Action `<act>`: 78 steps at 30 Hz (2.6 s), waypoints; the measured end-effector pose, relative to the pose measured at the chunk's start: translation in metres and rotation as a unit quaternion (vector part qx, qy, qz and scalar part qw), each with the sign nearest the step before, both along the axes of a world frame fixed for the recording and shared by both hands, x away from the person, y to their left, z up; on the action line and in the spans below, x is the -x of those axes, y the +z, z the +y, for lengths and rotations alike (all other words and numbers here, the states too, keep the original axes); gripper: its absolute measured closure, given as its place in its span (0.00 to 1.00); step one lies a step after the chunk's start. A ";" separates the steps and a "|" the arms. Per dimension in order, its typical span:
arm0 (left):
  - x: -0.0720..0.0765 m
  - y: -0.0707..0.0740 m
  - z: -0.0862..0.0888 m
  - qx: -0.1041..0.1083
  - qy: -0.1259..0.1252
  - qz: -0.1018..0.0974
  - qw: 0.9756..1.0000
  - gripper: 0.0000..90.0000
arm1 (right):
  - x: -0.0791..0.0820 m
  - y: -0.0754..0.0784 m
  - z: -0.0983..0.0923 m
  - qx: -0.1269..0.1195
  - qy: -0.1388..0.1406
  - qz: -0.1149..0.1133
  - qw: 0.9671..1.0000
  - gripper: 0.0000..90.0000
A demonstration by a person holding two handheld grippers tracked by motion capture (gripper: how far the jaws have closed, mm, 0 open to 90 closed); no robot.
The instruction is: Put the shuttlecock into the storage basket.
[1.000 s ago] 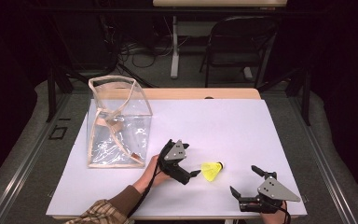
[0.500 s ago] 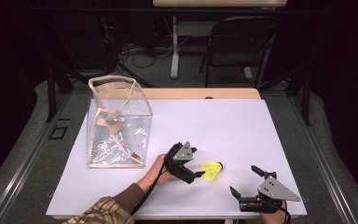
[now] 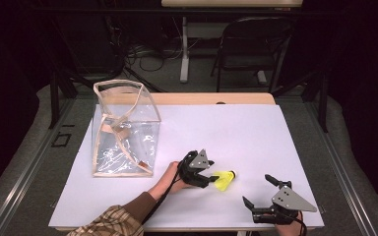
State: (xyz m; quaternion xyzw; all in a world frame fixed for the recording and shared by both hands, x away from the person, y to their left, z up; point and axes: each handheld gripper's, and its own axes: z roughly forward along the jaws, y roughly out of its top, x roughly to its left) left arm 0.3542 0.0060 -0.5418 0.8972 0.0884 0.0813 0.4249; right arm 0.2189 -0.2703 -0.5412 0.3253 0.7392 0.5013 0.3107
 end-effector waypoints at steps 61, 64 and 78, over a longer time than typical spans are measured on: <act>0.007 0.011 -0.006 0.009 -0.032 -0.013 0.999 0.99 | -0.002 -0.002 0.001 0.009 0.000 0.016 1.000 0.01; 0.008 0.014 -0.006 0.011 -0.033 -0.015 0.999 0.99 | -0.002 -0.002 0.001 0.010 0.000 0.017 1.000 0.01; 0.011 0.031 -0.001 0.022 -0.029 -0.025 0.999 0.99 | -0.002 -0.002 0.000 0.009 -0.002 0.015 1.000 0.01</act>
